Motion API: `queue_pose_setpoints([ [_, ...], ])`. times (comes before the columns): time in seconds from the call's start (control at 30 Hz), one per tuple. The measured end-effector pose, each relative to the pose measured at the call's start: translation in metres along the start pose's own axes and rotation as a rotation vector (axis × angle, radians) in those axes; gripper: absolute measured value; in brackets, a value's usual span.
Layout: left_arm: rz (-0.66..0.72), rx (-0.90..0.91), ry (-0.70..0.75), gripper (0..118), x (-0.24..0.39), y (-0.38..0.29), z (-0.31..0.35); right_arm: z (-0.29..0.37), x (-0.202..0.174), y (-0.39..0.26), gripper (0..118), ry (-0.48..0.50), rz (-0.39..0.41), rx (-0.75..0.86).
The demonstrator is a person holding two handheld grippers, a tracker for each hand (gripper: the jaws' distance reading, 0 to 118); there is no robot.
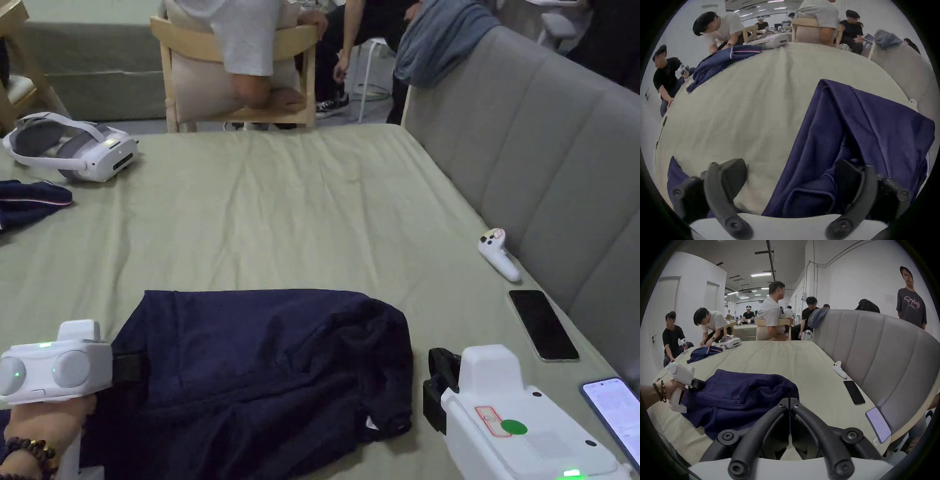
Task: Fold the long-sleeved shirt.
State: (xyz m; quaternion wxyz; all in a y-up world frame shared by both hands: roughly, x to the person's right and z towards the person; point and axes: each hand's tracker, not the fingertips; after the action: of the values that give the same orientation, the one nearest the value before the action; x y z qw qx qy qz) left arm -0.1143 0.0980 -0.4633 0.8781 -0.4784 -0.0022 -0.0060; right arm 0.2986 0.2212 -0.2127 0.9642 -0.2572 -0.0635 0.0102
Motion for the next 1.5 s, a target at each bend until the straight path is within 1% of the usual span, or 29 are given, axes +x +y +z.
queue_pose_setpoints([
  [0.03,-0.049,0.037,-0.024,49,0.002,0.000,0.008,-0.013,0.006,0.002,41,0.020,-0.032,-0.030],
  [0.07,-0.083,0.063,-0.073,20,0.003,-0.003,0.018,-0.031,0.011,0.005,72,0.027,-0.057,-0.075],
  [0.1,-0.121,0.085,-0.153,12,0.006,-0.005,0.025,-0.052,0.015,0.008,98,0.041,-0.067,-0.137],
  [0.13,-0.173,0.113,-0.105,12,0.016,-0.008,0.028,-0.080,0.019,0.009,98,0.056,-0.067,-0.206],
  [0.17,-0.236,0.118,0.002,12,0.013,-0.009,0.033,-0.102,0.021,0.014,103,0.059,-0.058,-0.256],
  [0.2,-0.202,0.098,-0.077,12,0.017,-0.013,0.044,-0.122,0.023,0.013,109,0.068,-0.040,-0.282],
  [0.23,-0.160,0.096,-0.104,12,0.015,-0.013,0.048,-0.145,0.024,0.013,107,0.065,-0.011,-0.328],
  [0.3,-0.102,0.131,-0.100,12,0.010,-0.014,0.060,-0.178,0.022,0.012,95,0.058,0.043,-0.397],
  [0.33,-0.087,0.139,-0.117,12,0.002,-0.013,0.055,-0.195,0.021,0.009,87,0.060,0.056,-0.426],
  [0.4,-0.091,0.156,-0.135,12,0.001,-0.013,0.069,-0.224,0.020,0.002,75,0.073,0.067,-0.480],
  [0.43,-0.100,0.170,-0.135,12,0.000,-0.012,0.076,-0.228,0.021,-0.003,63,0.122,0.055,-0.471],
  [0.47,-0.109,0.194,-0.141,12,0.001,-0.011,0.084,-0.225,0.023,0.001,53,0.157,0.008,-0.432],
  [0.5,-0.106,0.209,-0.149,12,0.000,-0.010,0.091,-0.218,0.027,0.009,29,0.167,-0.024,-0.400],
  [0.53,-0.088,0.227,-0.164,12,-0.002,-0.007,0.098,-0.212,0.029,0.015,8,0.204,-0.024,-0.388],
  [0.57,-0.070,0.246,-0.185,12,-0.004,-0.003,0.105,-0.208,0.031,0.019,8,0.189,0.011,-0.358],
  [0.6,-0.051,0.266,-0.197,12,-0.012,0.002,0.106,-0.200,0.033,0.029,8,0.199,0.039,-0.324],
  [0.67,-0.029,0.335,-0.213,12,-0.017,0.013,0.127,-0.175,0.040,0.060,8,0.264,0.053,-0.241],
  [0.7,-0.034,0.380,-0.211,12,-0.018,0.019,0.142,-0.147,0.041,0.081,8,0.280,0.063,-0.191],
  [0.77,-0.054,0.469,-0.203,12,-0.016,0.039,0.178,-0.113,0.038,0.126,8,0.274,0.138,-0.063],
  [0.8,-0.055,0.516,-0.204,12,-0.020,0.049,0.197,-0.096,0.038,0.151,8,0.273,0.161,-0.009],
  [0.83,-0.049,0.574,-0.211,12,-0.025,0.062,0.220,-0.095,0.041,0.172,8,0.284,0.170,0.049],
  [0.9,-0.037,0.668,-0.227,12,-0.034,0.089,0.266,-0.066,0.042,0.225,8,0.262,0.190,0.147],
  [1.0,-0.009,0.791,-0.194,12,-0.044,0.142,0.336,-0.031,0.042,0.313,8,0.227,0.216,0.256],
  [1.07,-0.017,0.856,-0.184,12,-0.050,0.179,0.376,-0.016,0.040,0.370,8,0.189,0.251,0.323],
  [1.1,-0.006,0.862,-0.193,12,-0.052,0.196,0.391,-0.012,0.039,0.395,8,0.156,0.254,0.342],
  [1.17,0.021,0.882,-0.204,12,-0.055,0.229,0.415,-0.010,0.040,0.441,8,0.151,0.215,0.343],
  [1.27,0.036,0.897,-0.202,12,-0.053,0.258,0.436,-0.011,0.040,0.481,8,0.132,0.189,0.363],
  [1.33,0.038,0.898,-0.188,12,-0.049,0.266,0.440,-0.013,0.039,0.491,8,0.128,0.169,0.356],
  [1.5,0.025,0.896,-0.178,12,-0.036,0.253,0.420,-0.027,0.033,0.461,8,0.127,0.118,0.340],
])
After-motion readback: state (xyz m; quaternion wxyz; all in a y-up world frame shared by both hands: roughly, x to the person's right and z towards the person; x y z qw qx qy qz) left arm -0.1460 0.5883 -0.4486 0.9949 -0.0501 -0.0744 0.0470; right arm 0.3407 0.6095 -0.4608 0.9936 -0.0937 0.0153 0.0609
